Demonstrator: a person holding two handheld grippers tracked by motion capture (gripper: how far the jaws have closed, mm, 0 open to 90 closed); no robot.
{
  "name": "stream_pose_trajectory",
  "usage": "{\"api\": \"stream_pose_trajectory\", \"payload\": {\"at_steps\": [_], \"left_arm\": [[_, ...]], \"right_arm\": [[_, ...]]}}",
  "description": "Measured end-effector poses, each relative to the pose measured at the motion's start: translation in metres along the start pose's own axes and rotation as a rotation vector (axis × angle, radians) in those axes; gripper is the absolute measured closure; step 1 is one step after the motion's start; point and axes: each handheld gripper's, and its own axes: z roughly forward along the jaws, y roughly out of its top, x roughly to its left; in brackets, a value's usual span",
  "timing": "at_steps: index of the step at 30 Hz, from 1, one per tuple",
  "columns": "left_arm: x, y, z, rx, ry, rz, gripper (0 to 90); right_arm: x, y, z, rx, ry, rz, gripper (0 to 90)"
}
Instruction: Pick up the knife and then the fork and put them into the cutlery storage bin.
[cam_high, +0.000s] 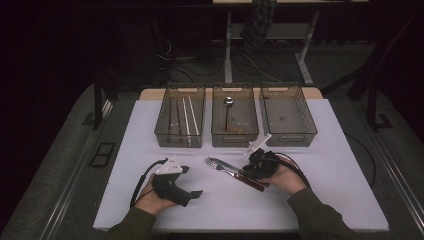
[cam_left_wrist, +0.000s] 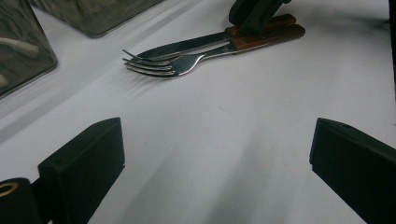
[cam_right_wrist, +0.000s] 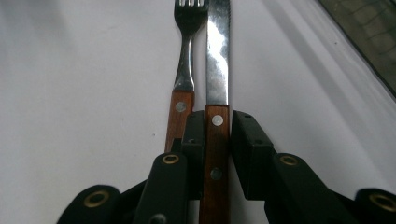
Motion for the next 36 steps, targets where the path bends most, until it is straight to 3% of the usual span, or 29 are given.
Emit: {"api": "stream_pose_trajectory", "payload": {"at_steps": [6, 17, 22, 27, 36], "left_arm": [[-0.001, 0.0, 0.0, 0.002, -0.003, 0.004, 2.0], [-0.001, 0.001, 0.0, 0.002, -0.008, 0.012, 2.3], [-0.002, 0.001, 0.0, 0.003, -0.009, 0.011, 2.3], [-0.001, 0.001, 0.0, 0.002, -0.01, 0.012, 2.3], [-0.001, 0.001, 0.0, 0.002, -0.012, 0.01, 2.3]], "right_arm": [[0.0, 0.018, 0.005, 0.138, -0.002, -0.026, 74.9], [0.001, 0.056, 0.019, 0.426, -0.009, -0.027, 74.9], [0.0, 0.066, 0.026, 0.515, -0.008, -0.024, 76.4], [0.0, 0.066, 0.025, 0.513, -0.006, -0.038, 77.1], [-0.009, 0.05, 0.009, 0.393, 0.008, 0.003, 77.0]]}}
